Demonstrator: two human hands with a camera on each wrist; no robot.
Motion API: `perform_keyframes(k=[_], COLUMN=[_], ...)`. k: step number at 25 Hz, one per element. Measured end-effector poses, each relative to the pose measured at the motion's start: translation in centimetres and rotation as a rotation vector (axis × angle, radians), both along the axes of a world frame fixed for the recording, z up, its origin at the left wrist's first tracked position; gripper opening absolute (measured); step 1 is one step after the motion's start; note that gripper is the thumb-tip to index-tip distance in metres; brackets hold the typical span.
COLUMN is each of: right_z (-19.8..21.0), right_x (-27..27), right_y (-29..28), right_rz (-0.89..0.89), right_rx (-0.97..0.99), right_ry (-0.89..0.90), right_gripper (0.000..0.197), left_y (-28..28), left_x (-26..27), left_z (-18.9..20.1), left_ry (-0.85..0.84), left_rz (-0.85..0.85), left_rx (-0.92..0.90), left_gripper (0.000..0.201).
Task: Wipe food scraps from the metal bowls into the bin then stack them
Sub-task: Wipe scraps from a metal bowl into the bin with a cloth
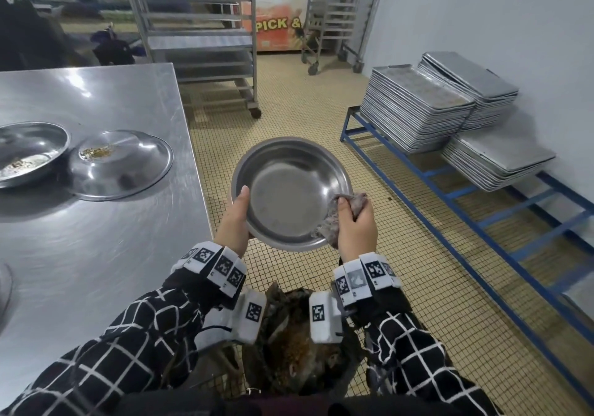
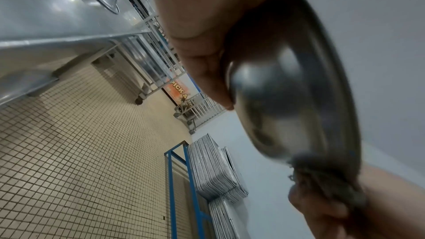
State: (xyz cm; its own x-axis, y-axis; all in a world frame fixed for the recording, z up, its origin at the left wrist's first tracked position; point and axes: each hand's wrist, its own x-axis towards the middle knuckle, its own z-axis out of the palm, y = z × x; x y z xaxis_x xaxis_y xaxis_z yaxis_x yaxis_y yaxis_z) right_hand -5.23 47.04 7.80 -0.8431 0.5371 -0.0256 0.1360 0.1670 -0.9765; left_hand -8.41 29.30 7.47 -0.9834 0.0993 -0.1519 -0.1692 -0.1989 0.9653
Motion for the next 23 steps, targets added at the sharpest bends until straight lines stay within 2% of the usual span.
perform_keyframes(k=[2, 4, 5, 6, 7, 8, 9, 10, 12, 13, 15, 17, 20, 23], right_z=[-0.2, 0.1, 0.5, 0.8, 1.3, 1.8, 2.4, 2.9, 3.6, 3.6, 3.4, 2.6, 2.4, 2.6], right_x=[0.0, -0.1, -0.1, -0.2, -0.2, -0.2, -0.1, 0.0, 0.3, 0.4, 0.6, 0.6, 0.4, -0.2], right_y=[-1.1, -1.0, -0.5, 0.2, 1.0, 1.8, 2.4, 2.9, 3.1, 2.9, 2.2, 1.1, 0.6, 0.7], right_rz=[-0.065, -0.082, -0.069, -0.042, -0.001, 0.058, 0.130, 0.204, 0.275, 0.257, 0.157, 0.045, -0.097, -0.121], right_rx=[-0.069, -0.055, -0.028, 0.000, 0.020, 0.035, 0.058, 0.092, 0.137, 0.138, 0.103, 0.050, -0.024, -0.050], right_ry=[0.050, 0.057, 0.047, 0.033, 0.021, 0.007, -0.013, -0.036, -0.042, -0.017, 0.037, 0.078, 0.150, 0.186], right_gripper=[0.018, 0.018, 0.017, 0.017, 0.016, 0.017, 0.017, 0.016, 0.012, 0.010, 0.012, 0.016, 0.016, 0.016], left_y=[0.6, 0.7, 0.3, -0.2, -0.7, -1.4, -1.8, -2.1, -1.8, -1.7, -1.2, -0.6, 0.4, 1.0], left_x=[0.3, 0.1, -0.1, -0.5, -0.8, -1.3, -1.5, -1.5, -0.9, -0.6, -0.3, -0.4, -0.7, -0.6], left_z=[0.0, -0.1, 0.0, -0.2, -0.1, -0.4, -0.2, 0.2, 1.2, 1.4, 1.2, 0.7, 0.3, 0.1], left_ry=[0.057, 0.116, 0.117, 0.105, 0.061, 0.030, 0.035, 0.055, 0.074, 0.064, 0.043, 0.052, 0.070, 0.136], left_rz=[-0.113, -0.222, -0.255, -0.258, -0.235, -0.209, -0.211, -0.221, -0.187, -0.138, -0.034, -0.004, -0.149, -0.350], left_rx=[-0.177, -0.338, -0.340, -0.279, -0.179, -0.077, 0.027, 0.089, 0.105, 0.085, 0.017, -0.070, -0.304, -0.457], left_gripper=[0.038, 0.036, 0.048, 0.071, 0.091, 0.099, 0.092, 0.075, 0.038, 0.033, 0.037, 0.042, 0.054, 0.062])
